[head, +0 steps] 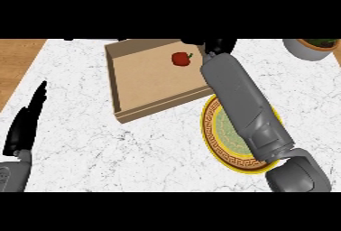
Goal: Pick the bell pepper from the plate and place it in the cardboard box
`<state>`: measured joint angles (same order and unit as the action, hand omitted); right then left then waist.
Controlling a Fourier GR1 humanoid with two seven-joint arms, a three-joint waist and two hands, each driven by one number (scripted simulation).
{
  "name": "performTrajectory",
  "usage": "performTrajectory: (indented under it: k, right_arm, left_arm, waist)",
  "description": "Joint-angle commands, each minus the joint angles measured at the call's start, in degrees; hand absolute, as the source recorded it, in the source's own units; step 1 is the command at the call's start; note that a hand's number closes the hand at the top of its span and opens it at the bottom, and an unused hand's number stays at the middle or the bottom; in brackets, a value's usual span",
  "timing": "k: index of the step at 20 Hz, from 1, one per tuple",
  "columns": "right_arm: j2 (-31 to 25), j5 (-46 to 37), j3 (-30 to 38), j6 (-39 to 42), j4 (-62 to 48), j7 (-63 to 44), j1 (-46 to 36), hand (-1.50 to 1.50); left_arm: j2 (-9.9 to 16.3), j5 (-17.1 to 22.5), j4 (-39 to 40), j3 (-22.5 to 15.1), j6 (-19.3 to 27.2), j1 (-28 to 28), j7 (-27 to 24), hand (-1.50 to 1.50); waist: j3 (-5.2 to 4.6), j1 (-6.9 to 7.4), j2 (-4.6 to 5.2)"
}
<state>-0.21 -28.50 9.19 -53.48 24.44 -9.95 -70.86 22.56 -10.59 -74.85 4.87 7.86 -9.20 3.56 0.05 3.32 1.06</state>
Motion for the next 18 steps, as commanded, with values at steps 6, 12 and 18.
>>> performTrajectory:
  k: [6,12,18]
  right_arm:
    - [-2.1,3.0,-0.3,2.9,12.8,2.6,13.2,-1.5]
    - [-7.5,2.4,-5.0,11.7,30.9,-1.7,27.6,-1.5]
    - [-11.4,1.5,-10.5,22.0,52.2,-11.5,42.8,-1.5]
  left_arm:
    - [0.0,-0.2,0.3,2.4,0.4,3.0,-0.3,0.0]
    - [0.3,0.6,-2.0,3.9,-0.3,7.2,-1.1,0.0]
    - [0.0,-0.2,-3.6,3.8,0.1,6.6,0.5,0.0]
  waist:
    - [-0.06,-4.19,-1.46]
    - [-0.08,-5.24,-1.93]
    - [-0.1,-5.48,-1.86]
